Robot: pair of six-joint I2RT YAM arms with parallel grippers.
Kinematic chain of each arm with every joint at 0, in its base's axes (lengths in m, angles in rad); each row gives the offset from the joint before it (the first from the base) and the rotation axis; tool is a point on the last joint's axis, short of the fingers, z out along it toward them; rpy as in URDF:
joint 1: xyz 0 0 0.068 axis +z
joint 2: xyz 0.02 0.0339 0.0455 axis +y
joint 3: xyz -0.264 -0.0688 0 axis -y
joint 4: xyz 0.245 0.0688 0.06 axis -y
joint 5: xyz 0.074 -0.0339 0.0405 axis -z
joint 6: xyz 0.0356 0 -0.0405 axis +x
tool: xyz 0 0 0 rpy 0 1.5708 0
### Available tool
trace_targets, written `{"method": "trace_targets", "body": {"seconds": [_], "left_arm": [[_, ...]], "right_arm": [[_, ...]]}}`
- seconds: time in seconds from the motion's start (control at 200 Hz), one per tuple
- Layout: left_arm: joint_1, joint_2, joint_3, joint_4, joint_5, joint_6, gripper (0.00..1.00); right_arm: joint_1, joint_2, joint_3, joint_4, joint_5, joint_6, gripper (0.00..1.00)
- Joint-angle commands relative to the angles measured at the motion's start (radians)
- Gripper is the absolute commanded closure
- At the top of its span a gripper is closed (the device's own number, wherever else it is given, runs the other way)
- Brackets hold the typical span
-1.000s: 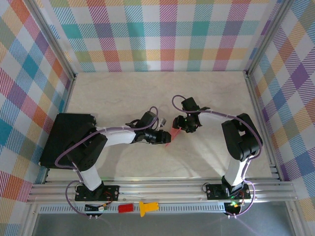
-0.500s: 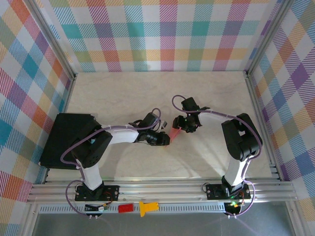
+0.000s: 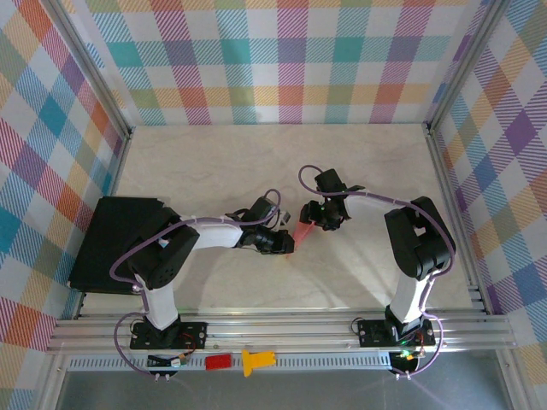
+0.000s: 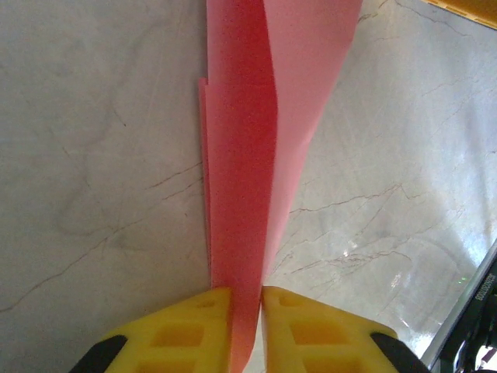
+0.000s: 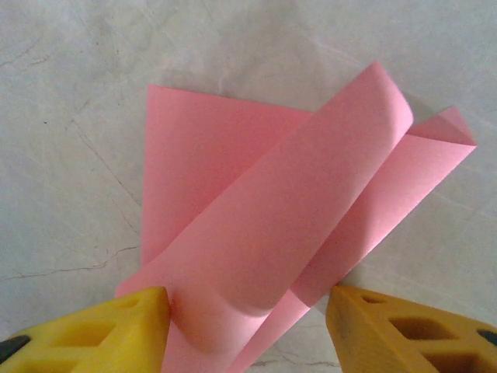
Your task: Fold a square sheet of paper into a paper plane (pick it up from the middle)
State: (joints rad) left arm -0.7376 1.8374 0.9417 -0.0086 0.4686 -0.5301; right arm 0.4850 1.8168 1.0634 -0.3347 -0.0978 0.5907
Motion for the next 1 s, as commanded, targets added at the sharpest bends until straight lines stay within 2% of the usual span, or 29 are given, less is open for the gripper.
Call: {"method": "trace_targets", "body": {"seconds": [0.0, 0.275, 0.475, 0.57, 0.78, 0.995], "left_arm": [[-0.008, 0.019, 0.014, -0.018, -0.012, 0.008, 0.85], [-0.002, 0.024, 0.005, -0.001, 0.001, -0.006, 0.89], [0.006, -0.014, 0.002, 0.013, 0.016, -0.024, 0.87], [0.006, -0.045, 0.006, 0.005, 0.009, -0.024, 0.83], [0.003, -0.065, 0.020, -0.053, -0.064, 0.010, 0.67], [-0.015, -0.045, 0.054, -0.091, -0.098, 0.047, 0.59]], "right_arm": [[0.018, 0.107, -0.054, -0.025, -0.040, 0.015, 0.43], [0.018, 0.100, -0.057, -0.029, -0.034, 0.022, 0.43], [0.018, 0.108, -0.054, -0.036, -0.028, 0.017, 0.44], [0.019, 0.115, -0.052, -0.037, -0.029, 0.017, 0.45], [0.018, 0.124, -0.043, -0.034, -0.035, 0.021, 0.45], [0.018, 0.129, -0.040, -0.035, -0.036, 0.021, 0.45]]}}
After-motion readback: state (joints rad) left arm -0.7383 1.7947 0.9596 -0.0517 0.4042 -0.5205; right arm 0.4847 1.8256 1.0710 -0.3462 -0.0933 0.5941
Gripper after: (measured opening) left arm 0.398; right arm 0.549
